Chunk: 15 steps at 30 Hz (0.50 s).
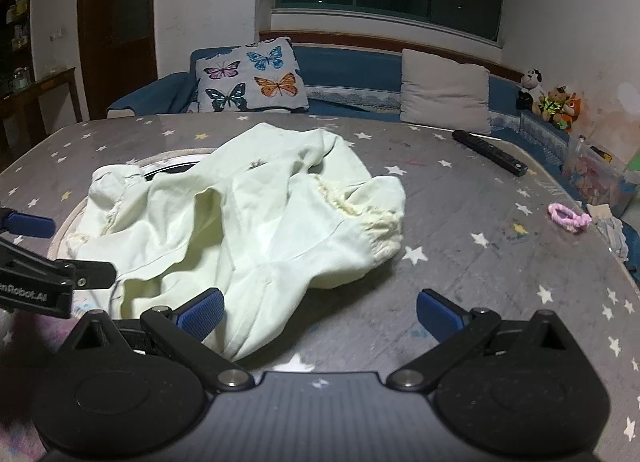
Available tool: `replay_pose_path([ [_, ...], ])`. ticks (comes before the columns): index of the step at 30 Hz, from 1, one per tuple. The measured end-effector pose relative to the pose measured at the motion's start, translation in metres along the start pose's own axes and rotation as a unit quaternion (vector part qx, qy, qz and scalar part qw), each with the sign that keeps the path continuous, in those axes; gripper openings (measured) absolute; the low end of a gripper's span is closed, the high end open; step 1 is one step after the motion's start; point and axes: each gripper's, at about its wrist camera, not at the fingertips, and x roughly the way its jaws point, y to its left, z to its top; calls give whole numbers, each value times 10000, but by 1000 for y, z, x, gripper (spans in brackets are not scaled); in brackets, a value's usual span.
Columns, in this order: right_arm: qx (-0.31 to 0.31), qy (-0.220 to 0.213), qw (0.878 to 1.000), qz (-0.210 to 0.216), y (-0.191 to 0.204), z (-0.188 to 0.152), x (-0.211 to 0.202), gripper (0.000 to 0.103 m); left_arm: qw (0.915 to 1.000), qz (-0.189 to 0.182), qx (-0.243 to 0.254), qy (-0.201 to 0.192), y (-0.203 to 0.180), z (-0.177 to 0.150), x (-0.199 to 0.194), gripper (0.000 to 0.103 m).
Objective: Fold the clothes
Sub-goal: 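Grasp the shirt edge with the left gripper while the right gripper grasps another edge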
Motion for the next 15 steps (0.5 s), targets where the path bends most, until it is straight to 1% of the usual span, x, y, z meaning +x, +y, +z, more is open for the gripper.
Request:
replay_pose_path([
  [7,19,9,9999,-121,-11,10,11,103,9996,219,-147,-41,20,12,7,103],
  [15,375,-61,9987,-341,-42,29,28,103,9956,713,-600,-139,66,38,18,103],
])
